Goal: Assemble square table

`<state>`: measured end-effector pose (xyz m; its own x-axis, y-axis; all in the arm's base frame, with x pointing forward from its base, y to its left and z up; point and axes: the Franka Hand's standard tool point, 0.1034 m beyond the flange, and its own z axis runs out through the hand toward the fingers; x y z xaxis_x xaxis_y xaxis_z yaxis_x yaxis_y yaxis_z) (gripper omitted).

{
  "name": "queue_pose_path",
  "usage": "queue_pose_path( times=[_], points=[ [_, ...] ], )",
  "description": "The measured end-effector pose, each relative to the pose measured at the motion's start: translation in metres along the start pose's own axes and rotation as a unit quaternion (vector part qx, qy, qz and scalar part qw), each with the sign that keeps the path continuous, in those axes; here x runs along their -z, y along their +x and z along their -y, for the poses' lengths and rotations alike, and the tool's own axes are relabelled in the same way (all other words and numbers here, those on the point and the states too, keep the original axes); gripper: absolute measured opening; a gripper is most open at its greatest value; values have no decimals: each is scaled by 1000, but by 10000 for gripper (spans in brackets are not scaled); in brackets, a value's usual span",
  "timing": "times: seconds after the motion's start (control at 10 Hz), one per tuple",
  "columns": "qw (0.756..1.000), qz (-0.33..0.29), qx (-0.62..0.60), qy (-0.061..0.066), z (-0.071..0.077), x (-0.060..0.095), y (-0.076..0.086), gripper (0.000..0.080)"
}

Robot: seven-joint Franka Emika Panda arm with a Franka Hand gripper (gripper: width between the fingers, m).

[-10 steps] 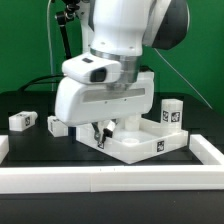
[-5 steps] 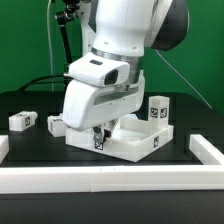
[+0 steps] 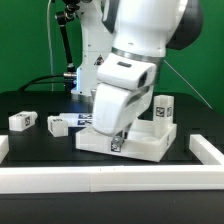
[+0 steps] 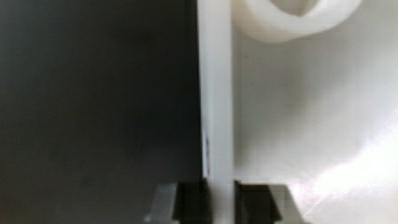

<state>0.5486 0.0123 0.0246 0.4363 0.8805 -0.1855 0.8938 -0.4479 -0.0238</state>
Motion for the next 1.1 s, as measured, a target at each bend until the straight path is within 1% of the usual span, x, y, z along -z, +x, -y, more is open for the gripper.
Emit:
queue_pose_path(
  times=[0.1,0.5,0.6,0.7,0.8,0.9,1.0,1.1],
  points=[
    [1000,-2,3,-3,-2,1,5,62],
    [1000,-1,7,-2,-3,-1,1,62],
    [999,5,46,-5,-4,0,1,62],
    [995,8,100,-12,-5,4,7,62],
    [990,18,137,-10,-6,7,16,62],
    [982,31,188,-10,-13,12,28,62],
    [973,33,227,-15,-21,15,37,63],
    [971,34,235,-16,-21,13,34,63]
  ],
)
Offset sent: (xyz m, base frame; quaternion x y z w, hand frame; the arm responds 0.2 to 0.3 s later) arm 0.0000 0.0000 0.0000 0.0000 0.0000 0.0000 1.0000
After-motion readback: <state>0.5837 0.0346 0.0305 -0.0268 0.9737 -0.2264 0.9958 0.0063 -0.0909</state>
